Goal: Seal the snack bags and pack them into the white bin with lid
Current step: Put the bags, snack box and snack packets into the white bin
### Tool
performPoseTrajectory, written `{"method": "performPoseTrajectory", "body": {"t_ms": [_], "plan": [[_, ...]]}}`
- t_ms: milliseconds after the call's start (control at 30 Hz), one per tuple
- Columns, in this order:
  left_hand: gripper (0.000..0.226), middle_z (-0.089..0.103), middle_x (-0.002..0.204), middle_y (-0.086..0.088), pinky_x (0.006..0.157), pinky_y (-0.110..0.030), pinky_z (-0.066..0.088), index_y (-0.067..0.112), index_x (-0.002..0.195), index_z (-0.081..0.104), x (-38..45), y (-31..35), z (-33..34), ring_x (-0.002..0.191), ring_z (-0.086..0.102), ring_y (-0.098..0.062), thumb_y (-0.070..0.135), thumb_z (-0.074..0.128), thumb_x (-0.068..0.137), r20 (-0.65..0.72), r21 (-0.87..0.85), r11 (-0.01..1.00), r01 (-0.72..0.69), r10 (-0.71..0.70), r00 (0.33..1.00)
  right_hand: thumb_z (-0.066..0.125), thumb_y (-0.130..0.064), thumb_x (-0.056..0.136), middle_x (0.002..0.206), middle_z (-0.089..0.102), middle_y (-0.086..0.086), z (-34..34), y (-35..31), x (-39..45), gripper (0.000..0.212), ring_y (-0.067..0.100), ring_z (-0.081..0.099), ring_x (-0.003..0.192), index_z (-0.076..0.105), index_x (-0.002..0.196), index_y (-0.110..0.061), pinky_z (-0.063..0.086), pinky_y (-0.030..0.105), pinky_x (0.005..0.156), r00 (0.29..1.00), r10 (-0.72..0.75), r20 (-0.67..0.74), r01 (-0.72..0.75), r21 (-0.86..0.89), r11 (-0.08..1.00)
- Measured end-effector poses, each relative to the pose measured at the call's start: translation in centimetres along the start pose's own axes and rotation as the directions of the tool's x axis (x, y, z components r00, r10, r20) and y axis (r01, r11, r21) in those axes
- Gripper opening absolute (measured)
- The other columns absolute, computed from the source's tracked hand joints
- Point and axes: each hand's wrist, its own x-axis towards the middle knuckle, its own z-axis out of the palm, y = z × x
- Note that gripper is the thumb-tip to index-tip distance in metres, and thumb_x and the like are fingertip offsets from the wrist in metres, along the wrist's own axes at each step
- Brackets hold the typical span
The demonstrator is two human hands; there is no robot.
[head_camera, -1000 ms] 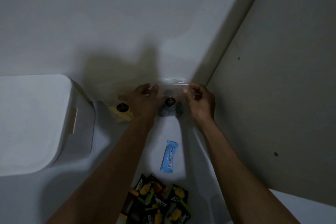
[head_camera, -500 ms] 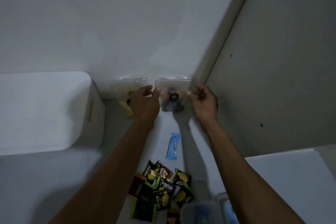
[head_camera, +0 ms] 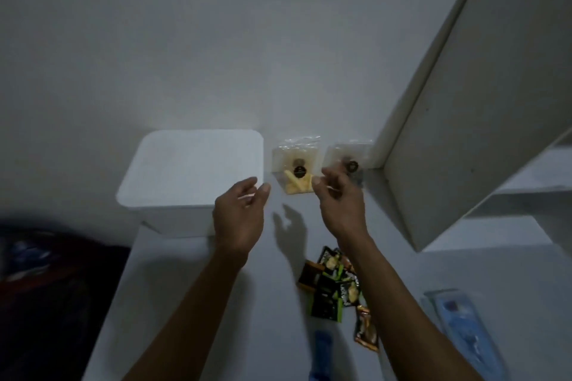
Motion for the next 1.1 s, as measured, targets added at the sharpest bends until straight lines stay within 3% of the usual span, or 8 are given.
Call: {"method": "performPoseTrajectory", "body": {"t_ms": [100, 200, 333, 433, 500, 733, 867, 1100], "plan": [[0.033, 0.074, 0.102, 0.001, 0.078, -0.016, 0.048, 0.015, 0.115, 0.071, -1.7, -2.5, -7.2, 0.088, 0.068, -0.005, 0.031, 0.073, 0.086, -0.064, 0.027, 1.000, 0.011, -0.009, 0.998, 0.063, -0.038, 0.093, 0.106, 0.065, -0.009, 3.5, -0.3, -5.1, 0.033, 0.002, 0.060, 0.093, 0.062, 0.124, -0.026, 0.048, 0.020, 0.080, 0.999, -0.003, 0.038, 0.004, -0.048, 0.999], [0.034, 0.074, 0.102, -0.001, 0.090, -0.031, 0.054, 0.017, 0.114, 0.071, -1.9, -4.8, -12.9, 0.091, 0.069, -0.012, 0.034, 0.073, 0.085, -0.112, 0.081, 0.996, 0.029, -0.020, 0.994, 0.063, -0.038, 0.094, 0.111, 0.064, -0.006, 6.5, -0.2, -8.4, 0.034, 0.001, 0.059, 0.092, 0.061, 0.125, -0.027, 0.042, 0.013, 0.072, 0.998, 0.020, 0.059, -0.016, -0.066, 0.998], [0.037, 0.071, 0.114, -0.007, 0.093, -0.032, 0.049, 0.013, 0.119, 0.068, 0.4, -6.0, -17.1, 0.103, 0.066, -0.019, 0.030, 0.072, 0.087, -0.171, 0.139, 0.990, 0.001, 0.023, 0.985, 0.063, -0.040, 0.093, 0.123, 0.062, -0.006, 9.6, -0.7, -9.2, 0.040, 0.009, 0.059, 0.103, 0.057, 0.131, -0.028, 0.043, 0.022, 0.080, 0.999, 0.022, 0.038, -0.018, -0.095, 0.995], [0.042, 0.063, 0.126, -0.008, 0.101, -0.031, 0.043, 0.013, 0.124, 0.065, 3.1, -6.4, -18.2, 0.116, 0.060, -0.023, 0.031, 0.072, 0.087, -0.192, 0.184, 0.983, -0.020, 0.056, 0.980, 0.063, -0.043, 0.092, 0.132, 0.059, -0.003, 11.2, -0.9, -7.9, 0.048, 0.011, 0.056, 0.112, 0.053, 0.136, -0.025, 0.044, 0.027, 0.086, 1.000, 0.031, -0.001, -0.031, -0.103, 0.994], [0.045, 0.059, 0.129, -0.009, 0.107, -0.040, 0.042, 0.016, 0.125, 0.064, 5.5, -6.9, -18.5, 0.120, 0.057, -0.025, 0.035, 0.073, 0.085, -0.202, 0.199, 0.979, -0.042, 0.083, 0.976, 0.062, -0.045, 0.092, 0.137, 0.056, 0.000, 12.3, -0.8, -6.4, 0.054, 0.014, 0.054, 0.120, 0.051, 0.140, -0.024, 0.043, 0.029, 0.091, 0.999, 0.024, -0.026, -0.027, -0.120, 0.992], [0.059, 0.047, 0.144, -0.016, 0.110, -0.044, 0.036, 0.016, 0.137, 0.056, 13.8, -10.0, -18.6, 0.134, 0.042, -0.032, 0.039, 0.072, 0.085, -0.140, 0.352, 0.936, -0.017, 0.071, 0.988, 0.062, -0.044, 0.092, 0.150, 0.045, 0.000, 16.3, 0.6, -0.8, 0.060, 0.020, 0.042, 0.137, 0.043, 0.146, -0.025, 0.039, 0.047, 0.111, 0.999, 0.029, -0.041, -0.035, -0.163, 0.986], [0.062, 0.047, 0.143, -0.022, 0.108, -0.044, 0.037, 0.012, 0.137, 0.055, 17.0, -12.2, -18.4, 0.133, 0.043, -0.037, 0.039, 0.073, 0.085, -0.084, 0.416, 0.909, 0.000, 0.039, 0.996, 0.059, -0.044, 0.095, 0.154, 0.039, -0.003, 18.1, 1.7, 1.5, 0.058, 0.018, 0.035, 0.142, 0.040, 0.147, -0.027, 0.034, 0.043, 0.115, 0.999, 0.031, -0.022, -0.034, -0.212, 0.977], [0.063, 0.044, 0.150, -0.007, 0.113, -0.036, 0.031, 0.021, 0.140, 0.053, 18.7, -13.5, -18.2, 0.137, 0.041, -0.025, 0.043, 0.071, 0.084, -0.113, 0.404, 0.914, 0.048, -0.002, 0.994, 0.059, -0.039, 0.096, 0.157, 0.035, -0.003, 19.4, 3.3, 2.8, 0.063, 0.015, 0.033, 0.143, 0.035, 0.152, -0.024, 0.032, 0.038, 0.116, 0.998, 0.050, -0.044, -0.058, -0.219, 0.974]]}}
